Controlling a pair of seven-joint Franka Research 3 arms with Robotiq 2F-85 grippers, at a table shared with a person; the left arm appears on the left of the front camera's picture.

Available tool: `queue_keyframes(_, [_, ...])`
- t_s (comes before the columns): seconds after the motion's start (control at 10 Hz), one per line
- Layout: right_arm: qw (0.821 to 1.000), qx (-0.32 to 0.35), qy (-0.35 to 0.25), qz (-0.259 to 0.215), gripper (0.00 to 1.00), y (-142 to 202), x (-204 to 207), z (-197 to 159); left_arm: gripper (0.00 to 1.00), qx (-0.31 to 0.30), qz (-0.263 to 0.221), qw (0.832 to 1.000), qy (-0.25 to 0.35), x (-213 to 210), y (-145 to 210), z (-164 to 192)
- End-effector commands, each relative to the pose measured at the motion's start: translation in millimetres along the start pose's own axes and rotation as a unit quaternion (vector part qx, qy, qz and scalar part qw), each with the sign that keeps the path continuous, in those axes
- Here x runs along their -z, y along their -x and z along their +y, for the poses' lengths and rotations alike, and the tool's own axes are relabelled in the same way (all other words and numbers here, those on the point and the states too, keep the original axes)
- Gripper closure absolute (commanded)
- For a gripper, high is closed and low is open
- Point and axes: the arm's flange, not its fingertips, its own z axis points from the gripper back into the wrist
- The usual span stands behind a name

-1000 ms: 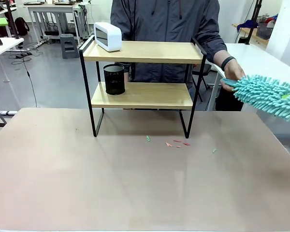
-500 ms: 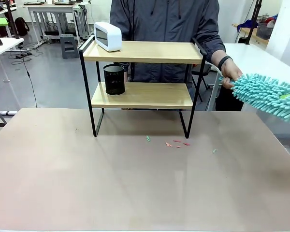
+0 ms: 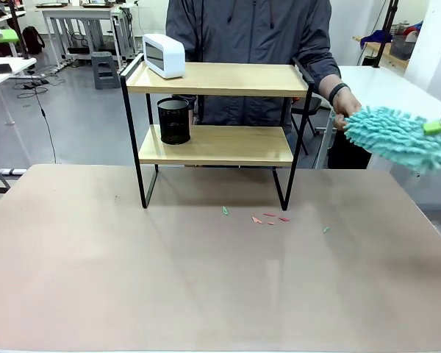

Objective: Clean the shelf.
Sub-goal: Hand the Duster back to the human.

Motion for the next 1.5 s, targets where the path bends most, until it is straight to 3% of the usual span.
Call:
queue_keyframes(0.0, [0.997, -0.036, -0.063, 0.018, 0.0, 2, 8, 20, 0.0, -0.079, 0.105, 0.99, 0.043, 11, 35, -1])
queue_keyframes(0.2, [0.988, -0.063, -0.124, 0.06, 0.0, 8, 32, 41, 0.0, -0.17, 0.227, 0.955, 0.083, 29, 85, -16])
queue_keyframes(0.4, [0.97, -0.077, -0.192, 0.132, 0.0, 7, 81, 60, 0.0, -0.23, 0.299, 0.92, 0.11, 39, 121, -31])
queue_keyframes(0.5, [0.962, -0.076, -0.21, 0.16, 0.0, 6, 103, 64, 0.0, -0.236, 0.309, 0.917, 0.088, 44, 123, -28])
queue_keyframes(0.6, [0.981, -0.072, -0.155, 0.096, 0.0, 18, 61, 61, 0.0, -0.214, 0.274, 0.929, 0.125, 51, 127, -21])
queue_keyframes(1.4, [0.981, -0.072, -0.155, 0.096, 0.0, 18, 61, 61, 0.0, -0.214, 0.274, 0.929, 0.125, 51, 127, -21])
